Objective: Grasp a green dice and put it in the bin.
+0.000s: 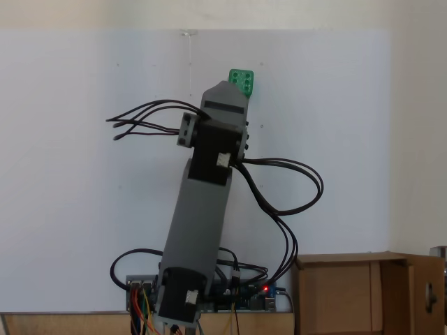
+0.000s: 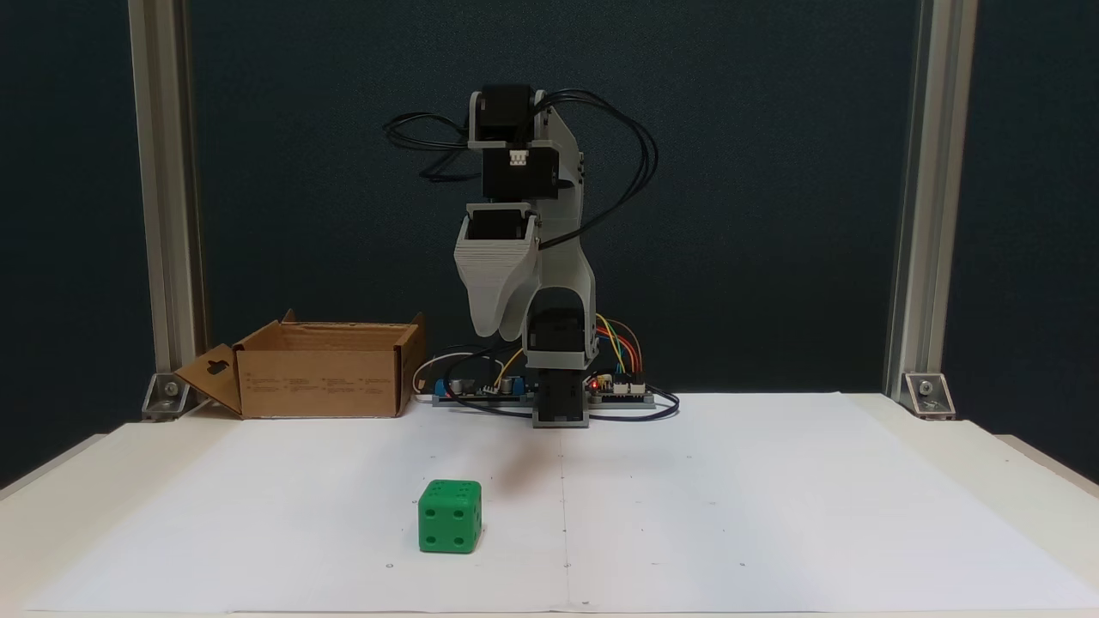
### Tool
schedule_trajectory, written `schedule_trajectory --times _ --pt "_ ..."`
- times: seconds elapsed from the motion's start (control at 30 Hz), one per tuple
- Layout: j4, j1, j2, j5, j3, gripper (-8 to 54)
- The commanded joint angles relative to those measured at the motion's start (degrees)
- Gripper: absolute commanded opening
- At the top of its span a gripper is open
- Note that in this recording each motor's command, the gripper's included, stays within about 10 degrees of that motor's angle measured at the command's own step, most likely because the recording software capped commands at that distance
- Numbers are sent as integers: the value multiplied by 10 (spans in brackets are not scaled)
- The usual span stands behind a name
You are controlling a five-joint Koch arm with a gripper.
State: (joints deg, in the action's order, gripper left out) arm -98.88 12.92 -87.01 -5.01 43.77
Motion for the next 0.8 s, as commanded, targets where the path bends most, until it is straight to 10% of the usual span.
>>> schedule_trajectory --times 0.0,0.77 --pt "-43 7 2 -49 -54 461" --pt "-34 31 163 -102 -218 461"
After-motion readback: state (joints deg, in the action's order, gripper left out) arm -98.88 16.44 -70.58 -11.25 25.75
